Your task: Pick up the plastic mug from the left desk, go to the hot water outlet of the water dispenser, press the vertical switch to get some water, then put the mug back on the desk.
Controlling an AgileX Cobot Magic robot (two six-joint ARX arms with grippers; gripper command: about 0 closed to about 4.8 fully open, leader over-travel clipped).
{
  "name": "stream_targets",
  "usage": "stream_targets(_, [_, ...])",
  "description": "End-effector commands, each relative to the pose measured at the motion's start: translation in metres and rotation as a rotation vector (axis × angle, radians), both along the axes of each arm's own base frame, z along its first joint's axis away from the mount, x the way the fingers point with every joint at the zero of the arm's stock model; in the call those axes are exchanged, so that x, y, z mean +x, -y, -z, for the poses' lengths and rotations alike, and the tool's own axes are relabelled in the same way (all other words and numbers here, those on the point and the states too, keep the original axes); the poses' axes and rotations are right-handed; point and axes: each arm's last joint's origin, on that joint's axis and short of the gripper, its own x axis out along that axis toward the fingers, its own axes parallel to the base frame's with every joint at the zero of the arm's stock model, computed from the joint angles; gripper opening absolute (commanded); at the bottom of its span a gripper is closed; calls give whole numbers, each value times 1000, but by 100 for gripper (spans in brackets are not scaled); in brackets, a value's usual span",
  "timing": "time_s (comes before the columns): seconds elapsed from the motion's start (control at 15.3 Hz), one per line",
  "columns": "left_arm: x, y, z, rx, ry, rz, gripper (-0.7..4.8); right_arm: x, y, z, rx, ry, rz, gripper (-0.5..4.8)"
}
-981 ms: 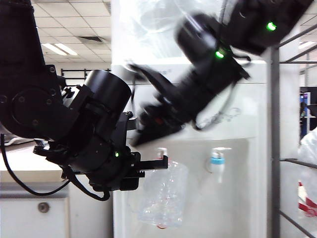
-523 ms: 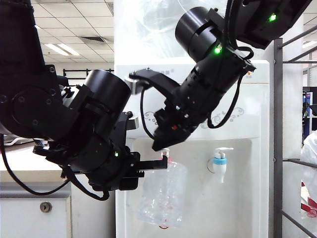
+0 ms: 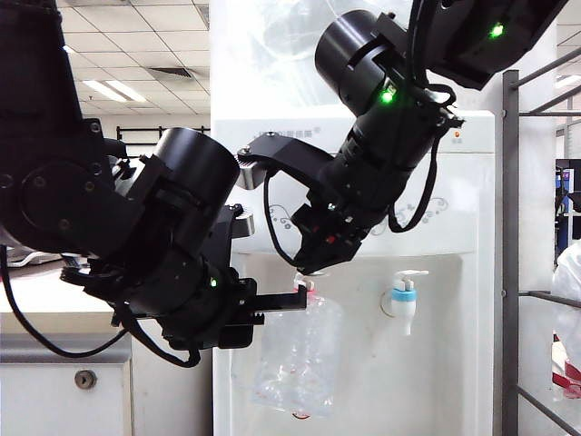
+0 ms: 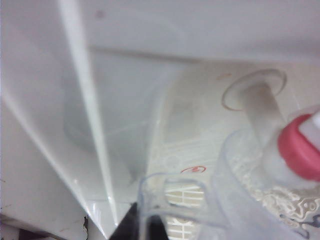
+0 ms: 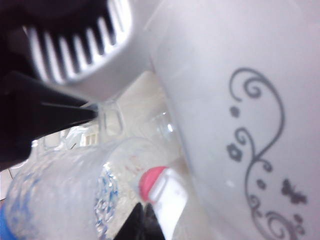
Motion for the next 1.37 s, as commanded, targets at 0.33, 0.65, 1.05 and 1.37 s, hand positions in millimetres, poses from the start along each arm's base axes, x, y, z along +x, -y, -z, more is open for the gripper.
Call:
stream_targets(0.33, [2, 2, -6, -24, 35, -7, -6, -9, -3, -19, 46, 13, -13, -7])
stream_targets(0.65, [2, 2, -6, -24, 35, -7, -6, -3, 8, -17, 15, 17, 44, -7])
stream_targets(1.05, [2, 2, -6, -25, 35, -7, -6, -7, 9, -7, 33, -35, -2, -7])
stream_targets(1.37, [2, 2, -6, -24, 35, -6, -6, -8, 9, 5, 14, -61, -3, -7])
